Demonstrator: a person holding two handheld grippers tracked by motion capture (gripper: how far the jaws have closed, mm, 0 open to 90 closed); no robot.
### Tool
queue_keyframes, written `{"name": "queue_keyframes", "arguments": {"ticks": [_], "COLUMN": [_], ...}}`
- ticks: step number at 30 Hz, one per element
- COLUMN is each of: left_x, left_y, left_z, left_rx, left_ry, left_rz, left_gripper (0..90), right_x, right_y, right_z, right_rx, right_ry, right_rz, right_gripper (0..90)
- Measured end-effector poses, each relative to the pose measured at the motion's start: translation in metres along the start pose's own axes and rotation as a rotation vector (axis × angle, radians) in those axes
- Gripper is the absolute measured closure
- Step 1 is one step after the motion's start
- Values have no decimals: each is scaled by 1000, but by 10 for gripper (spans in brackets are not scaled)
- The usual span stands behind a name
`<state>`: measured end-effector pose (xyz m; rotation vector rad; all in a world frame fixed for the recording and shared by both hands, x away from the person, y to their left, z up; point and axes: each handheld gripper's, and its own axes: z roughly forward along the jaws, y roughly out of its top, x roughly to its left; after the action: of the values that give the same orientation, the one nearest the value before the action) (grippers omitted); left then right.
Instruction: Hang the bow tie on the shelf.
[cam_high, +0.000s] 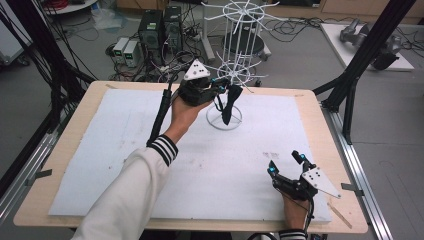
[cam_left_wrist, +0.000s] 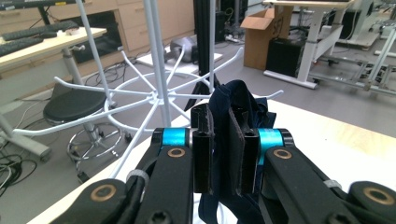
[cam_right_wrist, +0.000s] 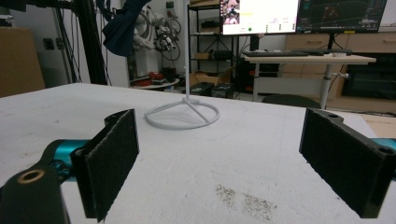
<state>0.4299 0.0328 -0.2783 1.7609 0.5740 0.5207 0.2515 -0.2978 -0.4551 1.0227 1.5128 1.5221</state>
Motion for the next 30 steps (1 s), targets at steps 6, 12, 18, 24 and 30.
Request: {"name": "queue_keyframes", "arguments": {"ticks": [6,12,18,24,30], "left_x": [2,5,8,11,14], "left_y": [6,7,6,7,8], "left_z": [4,7,8,7,7], "left_rx": [31,87,115,120,132], "left_ry": [19,35,39,48,42], "left_rz": [-13,-45,-70,-92,-135], "left_gripper": [809,808,800,754,692], "right_x": [0,0,0,0,0], "right_y": [0,0,0,0,0], "right_z": [0,0,0,0,0], "right_rx": [1,1,3,2,2], "right_ry": [0,1,2,2,2], "right_rz": [1,2,2,2,2], "right_gripper": [110,110,110,110,110]}}
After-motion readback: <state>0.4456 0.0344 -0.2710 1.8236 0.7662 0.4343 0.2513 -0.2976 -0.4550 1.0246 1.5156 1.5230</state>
